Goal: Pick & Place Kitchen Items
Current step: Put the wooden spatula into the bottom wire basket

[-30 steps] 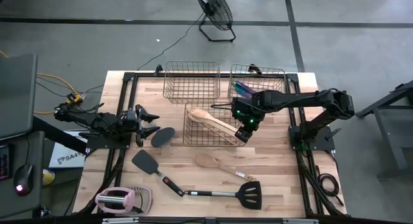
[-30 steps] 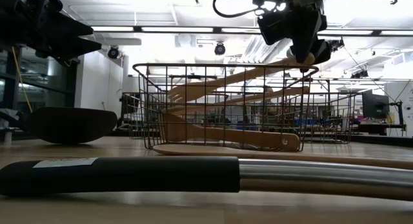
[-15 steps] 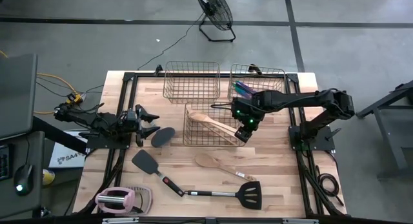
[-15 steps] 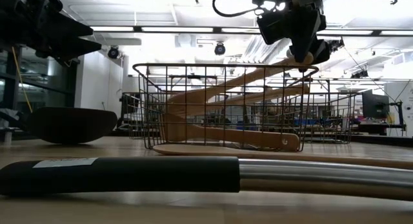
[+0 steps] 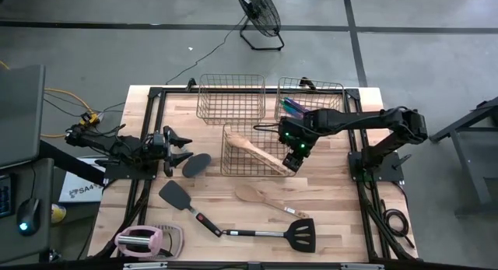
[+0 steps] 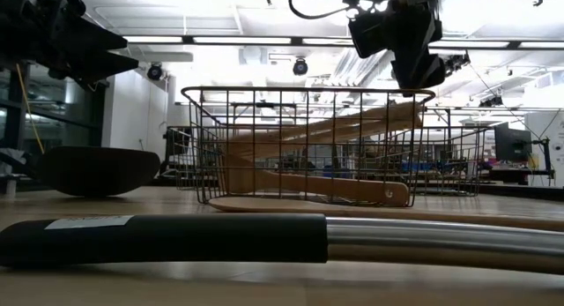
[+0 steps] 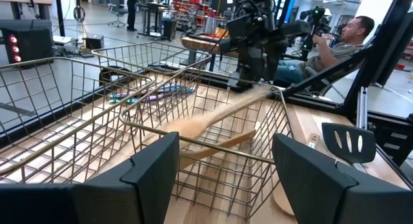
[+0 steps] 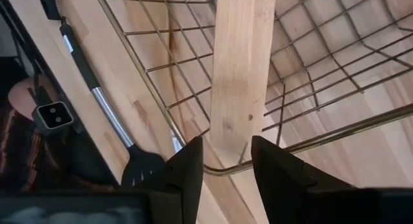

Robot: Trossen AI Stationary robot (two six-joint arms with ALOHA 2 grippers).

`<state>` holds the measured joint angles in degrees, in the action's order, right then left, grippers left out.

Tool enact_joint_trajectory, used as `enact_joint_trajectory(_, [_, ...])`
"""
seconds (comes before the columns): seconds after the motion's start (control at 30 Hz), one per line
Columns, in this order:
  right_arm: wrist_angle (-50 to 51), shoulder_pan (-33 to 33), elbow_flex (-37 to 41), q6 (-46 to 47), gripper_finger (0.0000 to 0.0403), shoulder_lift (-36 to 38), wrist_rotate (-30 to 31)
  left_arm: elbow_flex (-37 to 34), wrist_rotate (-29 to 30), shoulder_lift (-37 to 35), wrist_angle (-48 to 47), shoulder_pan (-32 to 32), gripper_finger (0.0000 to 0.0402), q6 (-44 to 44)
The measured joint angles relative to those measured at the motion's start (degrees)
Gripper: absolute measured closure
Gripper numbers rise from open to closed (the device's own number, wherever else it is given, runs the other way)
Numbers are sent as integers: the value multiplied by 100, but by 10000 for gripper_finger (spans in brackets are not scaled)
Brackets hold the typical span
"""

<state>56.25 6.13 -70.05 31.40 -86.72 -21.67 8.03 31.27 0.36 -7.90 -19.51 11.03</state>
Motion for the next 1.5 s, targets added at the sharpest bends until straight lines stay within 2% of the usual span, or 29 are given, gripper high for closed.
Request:
enact_joint_trajectory(0.4, [-46, 4, 1, -42, 251, 2, 227, 0, -4, 0, 0, 0, 158, 0])
enact_joint_trajectory(0.57, [-213, 4, 1, -123, 251, 4, 252, 0, -26, 0, 0, -1, 158, 5])
enact_joint_trajectory(0.9, [-143, -143, 1, -122, 269, 325, 792, 0, -31, -2, -166, -1, 158, 282])
enact_joint_trajectory(1.13, [266, -804, 3, 173, 292, 981, 1655, 0, -50, -2, -280, 0, 158, 428])
enact_joint_trajectory(1.23, [350, -1238, 2, 183, 311, 1215, 1730, 0, -52, -1, -265, -1, 158, 430])
enact_joint_trajectory(1.33, [391, -1690, 1, 181, 334, 1272, 1888, 0, -55, -1, -262, -1, 158, 431])
enact_joint_trajectory(1.5, [641, -2457, 76, 404, 378, 1185, 2735, 0, -65, -2, -262, 0, 158, 431])
